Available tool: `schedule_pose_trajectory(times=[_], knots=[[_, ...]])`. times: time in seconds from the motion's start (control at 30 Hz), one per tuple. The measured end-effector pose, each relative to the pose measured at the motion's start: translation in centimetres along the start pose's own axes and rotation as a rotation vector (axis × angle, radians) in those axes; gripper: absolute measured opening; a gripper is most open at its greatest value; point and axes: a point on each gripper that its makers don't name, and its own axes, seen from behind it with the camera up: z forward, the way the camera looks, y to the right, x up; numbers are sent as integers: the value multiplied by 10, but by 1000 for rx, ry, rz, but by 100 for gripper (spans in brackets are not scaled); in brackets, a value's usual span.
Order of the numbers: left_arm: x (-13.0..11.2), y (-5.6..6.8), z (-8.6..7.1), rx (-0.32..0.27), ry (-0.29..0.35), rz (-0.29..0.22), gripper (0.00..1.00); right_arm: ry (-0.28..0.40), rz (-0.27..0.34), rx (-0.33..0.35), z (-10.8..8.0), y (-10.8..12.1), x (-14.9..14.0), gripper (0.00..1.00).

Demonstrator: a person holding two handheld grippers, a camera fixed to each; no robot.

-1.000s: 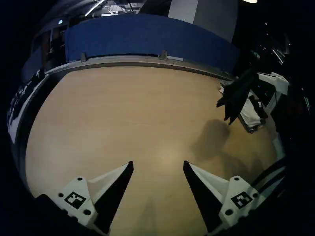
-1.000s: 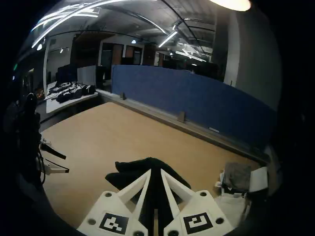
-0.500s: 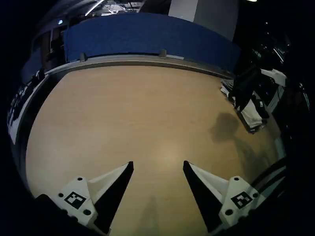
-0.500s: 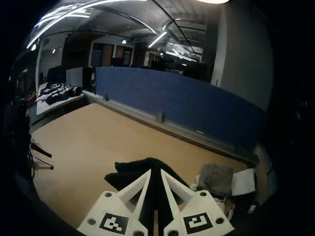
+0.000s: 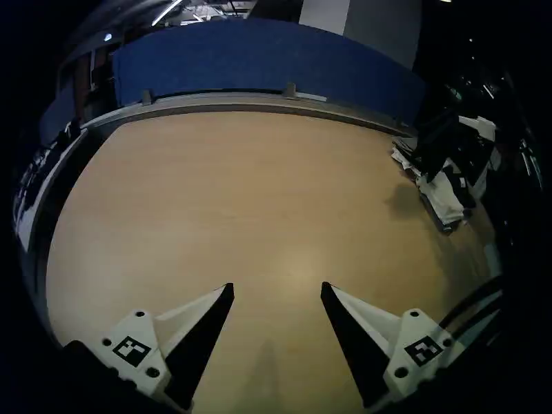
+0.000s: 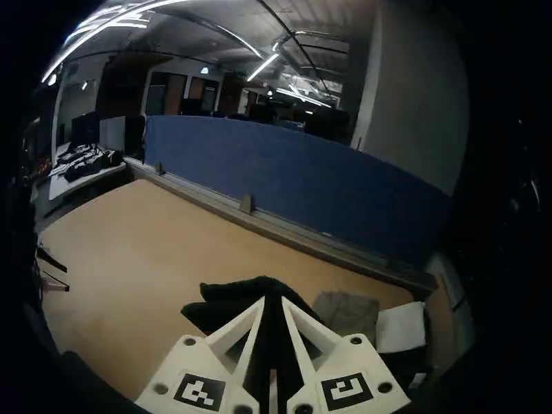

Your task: Fold towel

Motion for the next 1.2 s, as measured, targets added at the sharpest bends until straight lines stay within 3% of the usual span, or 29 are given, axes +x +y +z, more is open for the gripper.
schedule_pose_trajectory(times=[0.7,0.97,1.2], knots=[[2,4,7,22,-14,9,93,-26,5,-90,28,85,-9,2],[1,8,10,23,-18,12,94,-46,8,-91,32,89,-23,2],[2,11,12,21,-21,20,93,-82,38,-98,20,88,-54,2]])
